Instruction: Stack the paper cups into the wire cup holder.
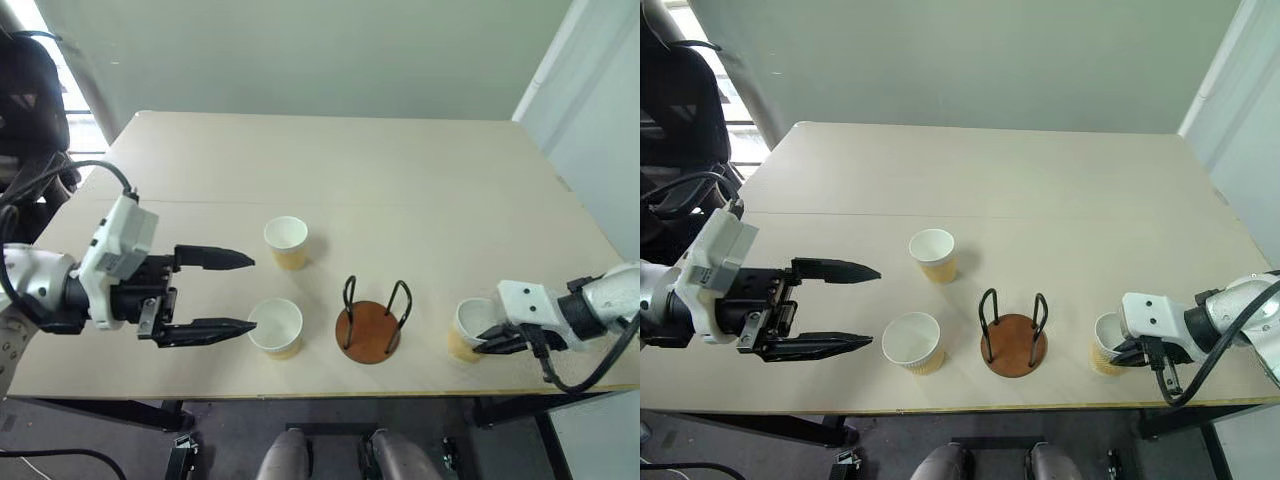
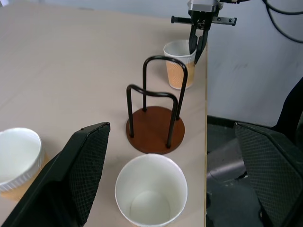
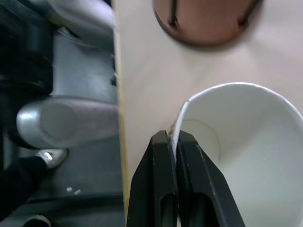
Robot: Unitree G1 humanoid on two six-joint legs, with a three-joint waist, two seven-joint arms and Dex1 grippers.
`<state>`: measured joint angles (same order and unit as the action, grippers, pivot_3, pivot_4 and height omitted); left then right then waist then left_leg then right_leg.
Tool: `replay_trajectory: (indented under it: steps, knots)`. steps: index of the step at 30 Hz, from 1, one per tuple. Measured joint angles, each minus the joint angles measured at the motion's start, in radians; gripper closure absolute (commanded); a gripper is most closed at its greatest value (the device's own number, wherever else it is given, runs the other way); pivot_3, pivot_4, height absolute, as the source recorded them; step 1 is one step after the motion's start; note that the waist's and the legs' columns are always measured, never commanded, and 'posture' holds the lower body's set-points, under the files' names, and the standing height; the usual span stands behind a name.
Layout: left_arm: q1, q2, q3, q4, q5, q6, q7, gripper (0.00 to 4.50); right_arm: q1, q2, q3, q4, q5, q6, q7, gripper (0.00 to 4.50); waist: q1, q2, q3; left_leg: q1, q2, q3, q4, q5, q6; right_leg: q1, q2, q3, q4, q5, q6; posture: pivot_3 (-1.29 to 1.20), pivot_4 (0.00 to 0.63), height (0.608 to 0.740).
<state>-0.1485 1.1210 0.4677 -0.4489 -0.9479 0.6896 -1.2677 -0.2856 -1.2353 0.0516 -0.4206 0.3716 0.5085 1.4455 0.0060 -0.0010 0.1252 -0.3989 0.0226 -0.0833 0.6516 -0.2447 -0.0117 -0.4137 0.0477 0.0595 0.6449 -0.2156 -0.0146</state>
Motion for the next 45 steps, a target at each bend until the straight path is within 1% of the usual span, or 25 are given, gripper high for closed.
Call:
replay_trajectory:
  steps: [3, 7, 10, 12, 15, 18, 23, 25, 36, 45]
  knots:
    - [-0.001, 0.005, 0.016, -0.002, -0.011, 0.009, 0.000, 0.00, -0.200, 0.012, 0.000, 0.056, 0.039, 0.004, 0.036, 4.48, -0.007, 0.000, 0.000, 0.001, 0.001, 0.003, 0.000, 0.001, 0.001, -0.001, 0.000, 0.001, 0.000, 0.001, -0.002, 0.00, 0.150, 0.740]
    - [0.022, -0.003, 0.016, -0.011, -0.008, 0.010, 0.005, 0.00, -0.518, 0.103, 0.042, 0.181, 0.035, -0.007, 0.068, 4.48, -0.011, 0.001, 0.000, 0.001, 0.004, 0.005, 0.000, 0.002, 0.002, -0.002, 0.001, 0.001, 0.000, 0.003, -0.005, 0.00, 0.150, 0.740]
    - [0.030, -0.004, 0.011, -0.024, -0.008, 0.010, 0.007, 0.00, -0.666, 0.183, 0.083, 0.231, 0.035, -0.019, 0.090, 4.48, -0.011, 0.000, 0.000, 0.000, 0.007, 0.005, 0.000, 0.002, 0.002, -0.003, 0.002, 0.000, 0.000, 0.004, -0.007, 0.00, 0.150, 0.740]
    - [0.041, -0.003, 0.013, -0.026, -0.006, 0.011, 0.004, 0.00, -0.720, 0.246, 0.096, 0.233, 0.045, -0.015, 0.096, 4.48, -0.010, 0.001, 0.000, 0.000, 0.007, 0.006, -0.001, 0.002, 0.002, -0.005, 0.003, 0.000, 0.001, 0.004, -0.008, 0.00, 0.150, 0.740]
    - [0.060, 0.002, 0.019, -0.027, -0.003, 0.011, 0.002, 0.00, -0.741, 0.320, 0.130, 0.182, 0.089, 0.015, 0.107, 4.48, -0.009, 0.001, 0.000, 0.000, 0.008, 0.006, -0.003, 0.002, 0.002, -0.005, 0.003, -0.001, 0.001, 0.003, -0.009, 0.00, 0.150, 0.740]
    - [0.069, 0.008, 0.027, -0.032, -0.003, 0.013, 0.000, 0.00, -0.723, 0.358, 0.171, 0.111, 0.122, 0.030, 0.130, 4.48, -0.008, 0.000, 0.000, 0.000, 0.008, 0.006, -0.003, 0.002, 0.001, -0.005, 0.003, -0.001, 0.001, 0.003, -0.010, 0.00, 0.150, 0.740]
    - [0.082, 0.012, 0.032, -0.037, -0.003, 0.015, 0.001, 0.00, -0.689, 0.362, 0.227, 0.094, 0.096, -0.003, 0.154, 4.48, -0.008, 0.000, 0.000, 0.000, 0.008, 0.008, -0.002, 0.002, 0.000, -0.005, 0.002, 0.000, 0.000, 0.003, -0.013, 0.00, 0.150, 0.740]
    - [0.086, 0.014, 0.035, -0.046, -0.004, 0.017, 0.003, 0.00, -0.687, 0.366, 0.248, 0.100, 0.071, -0.031, 0.158, 4.48, -0.009, 0.000, 0.000, 0.000, 0.008, 0.008, -0.002, 0.002, 0.000, -0.005, 0.002, -0.001, 0.000, 0.002, -0.016, 0.00, 0.150, 0.740]
    - [0.106, 0.017, 0.069, -0.068, -0.008, 0.031, 0.005, 0.00, -0.666, 0.360, 0.289, 0.111, 0.033, -0.105, 0.165, 4.48, -0.009, 0.000, 0.000, 0.000, 0.008, 0.008, -0.001, 0.003, 0.000, -0.006, 0.002, 0.000, 0.001, 0.003, -0.020, 0.00, 0.150, 0.740]
    - [0.117, 0.017, 0.081, -0.079, -0.008, 0.033, 0.008, 0.00, -0.647, 0.370, 0.319, 0.128, -0.038, -0.153, 0.165, 4.48, -0.010, 0.000, 0.000, 0.000, 0.008, 0.008, -0.001, 0.002, 0.000, -0.007, 0.002, -0.001, 0.001, 0.003, -0.020, 0.00, 0.150, 0.740]
